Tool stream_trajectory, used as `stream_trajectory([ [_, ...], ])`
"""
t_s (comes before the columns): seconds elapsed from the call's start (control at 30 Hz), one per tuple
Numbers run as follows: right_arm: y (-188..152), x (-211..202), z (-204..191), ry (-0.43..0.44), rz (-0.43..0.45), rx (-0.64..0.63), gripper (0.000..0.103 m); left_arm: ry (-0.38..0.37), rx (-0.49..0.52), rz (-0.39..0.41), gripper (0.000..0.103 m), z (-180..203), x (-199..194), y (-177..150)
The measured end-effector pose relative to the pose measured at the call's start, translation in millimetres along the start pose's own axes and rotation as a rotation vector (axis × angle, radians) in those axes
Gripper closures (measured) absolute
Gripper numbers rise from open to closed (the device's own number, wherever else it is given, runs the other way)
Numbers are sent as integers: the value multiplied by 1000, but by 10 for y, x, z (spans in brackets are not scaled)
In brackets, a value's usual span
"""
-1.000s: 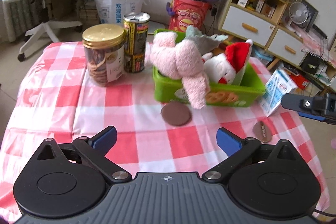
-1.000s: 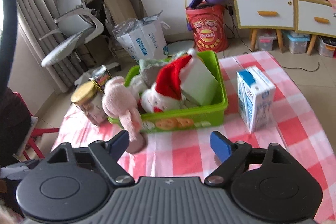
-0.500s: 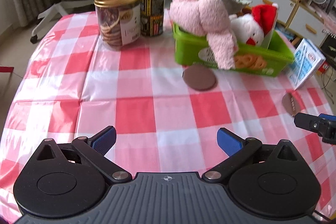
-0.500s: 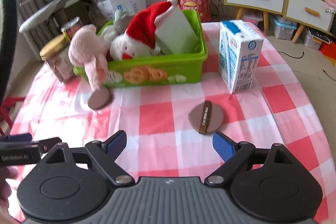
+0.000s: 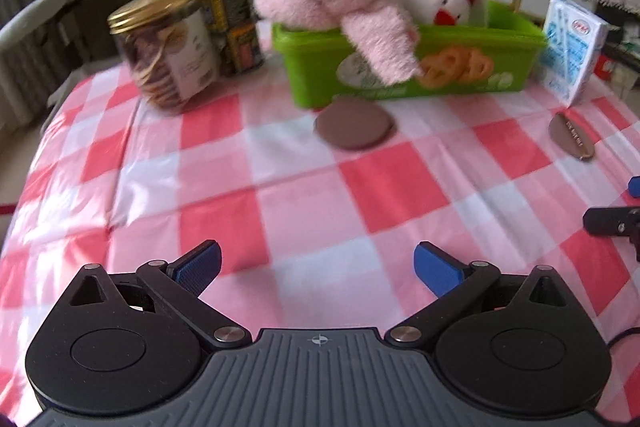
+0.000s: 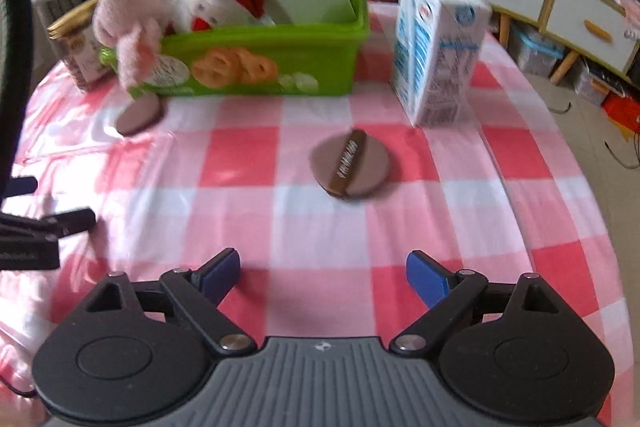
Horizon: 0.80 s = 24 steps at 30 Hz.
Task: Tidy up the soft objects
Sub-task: 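Withdraw both open tools from the tray toward the brown coaster, then grasp the brown round coaster with the left tool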
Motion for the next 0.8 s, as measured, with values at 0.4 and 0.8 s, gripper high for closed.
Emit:
stream_trajectory([
  [0.4, 57, 201, 166, -29, 157, -32, 19, -87, -45, 65, 4, -68, 357, 300],
  [0.8, 152, 291, 151, -42, 189, -25, 19, -121, -48, 126, 19, 0, 466, 473],
])
Point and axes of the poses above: each gripper's, at about its wrist camera, not at the fingertips, and x roughly the way its jaws point, z to its right, y to its top, the point moved 4 cm from there along x, roughly the way its jaws point, and after that the axes turned 8 degrees about -x, right-handed, at the moved point
